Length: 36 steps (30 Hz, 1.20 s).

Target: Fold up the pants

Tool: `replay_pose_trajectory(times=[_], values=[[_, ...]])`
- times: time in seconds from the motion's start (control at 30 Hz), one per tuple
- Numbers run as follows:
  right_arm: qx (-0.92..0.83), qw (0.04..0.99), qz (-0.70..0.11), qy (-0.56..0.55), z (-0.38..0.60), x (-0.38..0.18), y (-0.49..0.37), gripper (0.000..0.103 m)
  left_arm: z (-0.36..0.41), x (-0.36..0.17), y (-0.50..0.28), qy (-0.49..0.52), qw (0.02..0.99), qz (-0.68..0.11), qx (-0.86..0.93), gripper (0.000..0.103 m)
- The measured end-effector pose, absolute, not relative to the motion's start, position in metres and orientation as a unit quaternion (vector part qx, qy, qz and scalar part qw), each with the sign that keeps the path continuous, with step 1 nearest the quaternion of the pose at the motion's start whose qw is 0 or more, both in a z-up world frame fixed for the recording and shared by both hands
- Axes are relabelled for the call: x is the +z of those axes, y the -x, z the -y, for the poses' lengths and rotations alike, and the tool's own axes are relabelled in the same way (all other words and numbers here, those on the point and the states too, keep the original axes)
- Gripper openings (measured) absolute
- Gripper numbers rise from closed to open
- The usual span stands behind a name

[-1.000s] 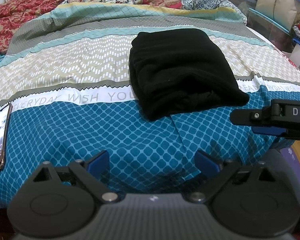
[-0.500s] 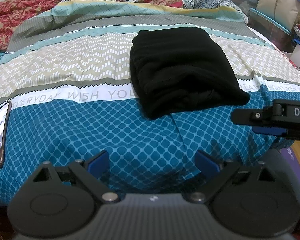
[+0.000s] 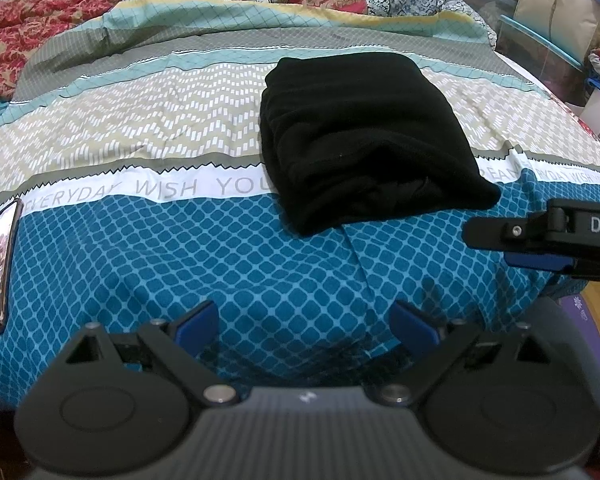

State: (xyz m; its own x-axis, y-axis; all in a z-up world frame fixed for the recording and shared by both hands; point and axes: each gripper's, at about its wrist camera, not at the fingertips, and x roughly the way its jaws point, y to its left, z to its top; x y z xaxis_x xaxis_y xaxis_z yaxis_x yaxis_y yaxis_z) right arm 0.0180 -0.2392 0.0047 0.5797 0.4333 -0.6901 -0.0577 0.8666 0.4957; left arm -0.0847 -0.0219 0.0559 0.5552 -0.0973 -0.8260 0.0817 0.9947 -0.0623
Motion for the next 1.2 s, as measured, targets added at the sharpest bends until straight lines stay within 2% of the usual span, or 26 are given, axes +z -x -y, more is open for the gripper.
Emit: replay_pose_trajectory(times=[1.2], values=[[0.146,0.863,-0.435,-0.212,0.2383,0.0045,-0.0186,0.073,0.0215,0.0542,0.0847,0.011,0.881,-0.470,-0.051,0.095]])
